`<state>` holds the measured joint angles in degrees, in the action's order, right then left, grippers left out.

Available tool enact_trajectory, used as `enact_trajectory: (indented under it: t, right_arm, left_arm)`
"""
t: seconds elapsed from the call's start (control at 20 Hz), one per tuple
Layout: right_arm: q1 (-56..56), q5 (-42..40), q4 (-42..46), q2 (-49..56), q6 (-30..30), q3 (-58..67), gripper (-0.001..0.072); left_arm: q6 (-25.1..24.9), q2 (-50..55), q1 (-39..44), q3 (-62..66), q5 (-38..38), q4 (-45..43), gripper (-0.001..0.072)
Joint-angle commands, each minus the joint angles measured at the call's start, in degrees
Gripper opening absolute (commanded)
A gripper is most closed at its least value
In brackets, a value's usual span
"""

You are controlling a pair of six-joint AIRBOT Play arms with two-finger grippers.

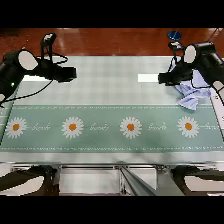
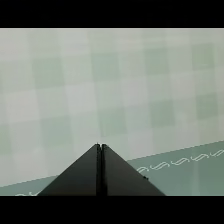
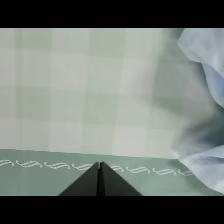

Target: Fold the shirts.

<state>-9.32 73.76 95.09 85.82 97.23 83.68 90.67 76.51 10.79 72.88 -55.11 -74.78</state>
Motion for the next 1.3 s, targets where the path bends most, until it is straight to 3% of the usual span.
enact_trajectory:
  t: [0.0,0.55,0.75,0.8,0.85,0.9,1.0,1.05,1.15,1.25]
  right_arm:
    - [-0.1,0.0,0.0,0.0,0.0,0.0,0.0023]
    - [-0.1,-0.2,0.0,0.0,0.0,0.0,0.0023]
    - [-0.1,-11.3,0.9,0.1,0.0,0.0,0.0028]
    - [-0.1,-15.6,4.3,0.1,0.0,0.0,0.0142]
    - [0.0,-20.3,10.8,0.1,0.6,0.0,0.0369]
    - [0.4,-24.9,20.1,0.1,5.4,0.0,0.0409]
    - [4.3,-29.9,34.6,0.5,20.7,0.1,0.0409]
    - [8.1,-30.8,35.0,1.2,25.3,0.1,0.0409]
    - [16.2,-30.6,27.4,3.8,26.4,0.1,0.0408]
    - [23.1,-30.8,15.6,7.1,21.3,0.1,0.0408]
  left_arm:
    - [0.0,0.0,-0.1,0.0,0.0,0.0,0.0022]
    - [0.0,0.0,-0.1,0.0,0.1,0.0,0.0022]
    - [0.0,0.4,-0.1,0.0,9.8,0.0,0.0023]
    - [0.0,0.7,-0.1,0.0,12.7,0.0,0.0065]
    - [0.0,1.2,-0.1,0.0,14.8,-0.1,0.0239]
    - [0.3,1.8,-0.1,0.0,16.8,0.0,0.0506]
    - [0.3,2.7,-0.2,0.0,18.3,0.0,0.0508]
    - [0.2,3.0,-0.1,0.0,18.5,0.0,0.0508]
    - [-0.1,3.2,-0.1,0.0,18.1,0.0,0.0508]
    - [0.0,3.5,-0.1,0.0,17.9,0.0,0.0508]
